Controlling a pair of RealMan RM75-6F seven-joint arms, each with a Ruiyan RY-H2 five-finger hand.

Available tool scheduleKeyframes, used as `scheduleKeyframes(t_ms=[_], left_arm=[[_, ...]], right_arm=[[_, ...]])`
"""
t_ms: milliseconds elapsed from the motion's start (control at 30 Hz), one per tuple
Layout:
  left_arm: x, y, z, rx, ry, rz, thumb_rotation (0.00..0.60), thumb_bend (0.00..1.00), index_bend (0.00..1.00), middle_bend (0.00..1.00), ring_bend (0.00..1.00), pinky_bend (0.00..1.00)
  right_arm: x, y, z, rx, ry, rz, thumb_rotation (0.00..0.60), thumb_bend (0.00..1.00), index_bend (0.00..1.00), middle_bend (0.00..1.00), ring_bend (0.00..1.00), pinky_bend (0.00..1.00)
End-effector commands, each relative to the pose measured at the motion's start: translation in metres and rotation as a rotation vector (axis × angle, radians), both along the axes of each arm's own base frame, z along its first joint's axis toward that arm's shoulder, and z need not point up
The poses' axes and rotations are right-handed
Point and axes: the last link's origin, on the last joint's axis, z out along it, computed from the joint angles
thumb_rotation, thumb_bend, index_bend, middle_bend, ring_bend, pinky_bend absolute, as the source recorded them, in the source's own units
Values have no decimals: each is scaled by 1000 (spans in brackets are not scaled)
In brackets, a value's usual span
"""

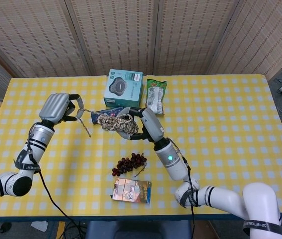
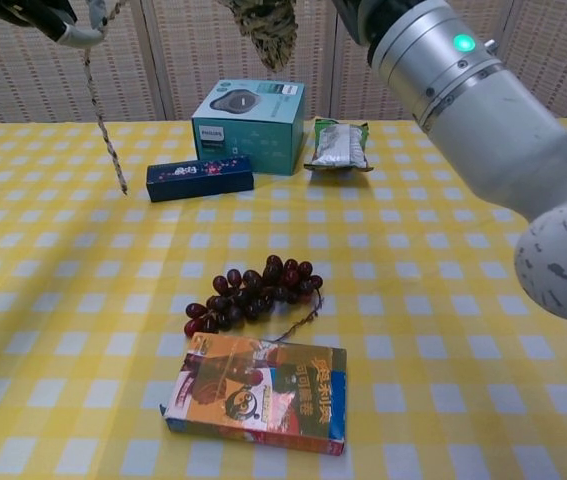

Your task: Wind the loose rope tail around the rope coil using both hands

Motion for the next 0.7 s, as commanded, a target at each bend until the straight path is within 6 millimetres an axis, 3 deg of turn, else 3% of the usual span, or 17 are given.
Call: scheduleKeyframes(t_ms=[33, 700], left_arm=[[-5, -1, -1, -4, 10, 11, 600, 429, 757, 1000, 1000, 1000], [-32, -1, 0, -7, 49, 60, 600, 429, 755, 1000, 1000, 1000]], right_arm=[[1, -1, 2, -12, -18, -5, 600, 267, 890, 706, 564, 629], [3, -6, 8, -77, -75, -20, 600, 264, 895, 714, 571, 629]])
